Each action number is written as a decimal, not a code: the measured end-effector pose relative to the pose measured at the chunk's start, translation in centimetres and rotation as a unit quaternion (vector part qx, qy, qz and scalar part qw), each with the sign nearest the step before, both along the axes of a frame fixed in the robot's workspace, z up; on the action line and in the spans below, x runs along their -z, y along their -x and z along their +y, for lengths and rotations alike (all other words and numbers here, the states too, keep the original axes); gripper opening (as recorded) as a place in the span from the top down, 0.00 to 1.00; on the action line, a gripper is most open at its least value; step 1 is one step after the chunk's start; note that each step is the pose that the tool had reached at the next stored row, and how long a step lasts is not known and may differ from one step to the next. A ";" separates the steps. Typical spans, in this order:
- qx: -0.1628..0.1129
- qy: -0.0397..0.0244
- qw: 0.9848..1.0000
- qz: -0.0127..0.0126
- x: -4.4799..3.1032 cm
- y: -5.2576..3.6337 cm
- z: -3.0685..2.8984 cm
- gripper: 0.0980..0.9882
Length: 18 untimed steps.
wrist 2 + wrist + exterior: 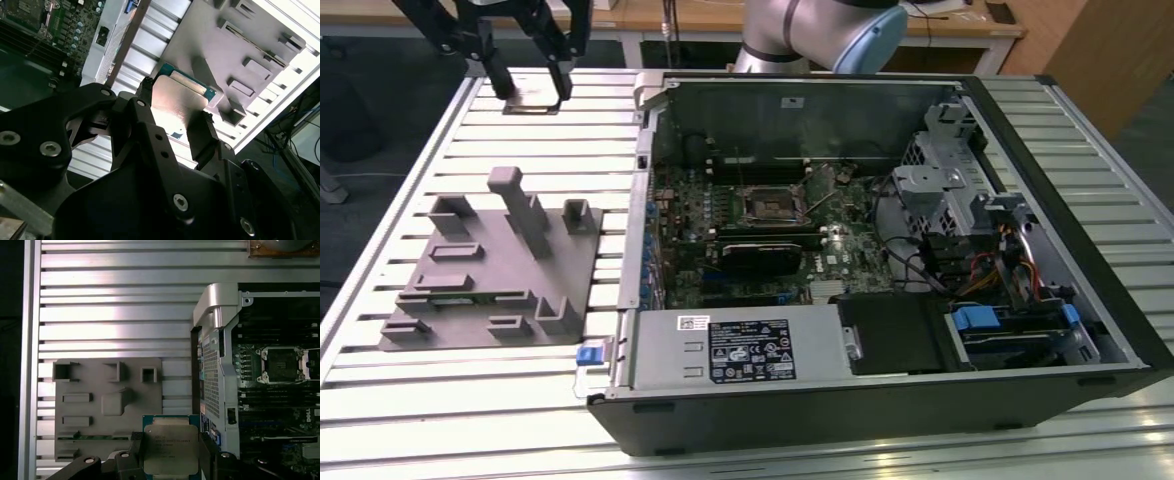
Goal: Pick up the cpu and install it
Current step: 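Pick up the cpu and move it towards the insertion slot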
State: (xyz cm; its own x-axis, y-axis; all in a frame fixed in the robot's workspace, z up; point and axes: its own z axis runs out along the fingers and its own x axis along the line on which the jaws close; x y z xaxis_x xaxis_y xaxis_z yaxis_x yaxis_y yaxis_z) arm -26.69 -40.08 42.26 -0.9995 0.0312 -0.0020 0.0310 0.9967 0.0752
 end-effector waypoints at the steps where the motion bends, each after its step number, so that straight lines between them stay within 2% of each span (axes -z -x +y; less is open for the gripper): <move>1: 0.000 0.000 1.000 0.000 0.00 -0.17 0.00 0.52; 18: 0.000 0.000 1.000 0.000 0.00 -3.21 0.15 0.52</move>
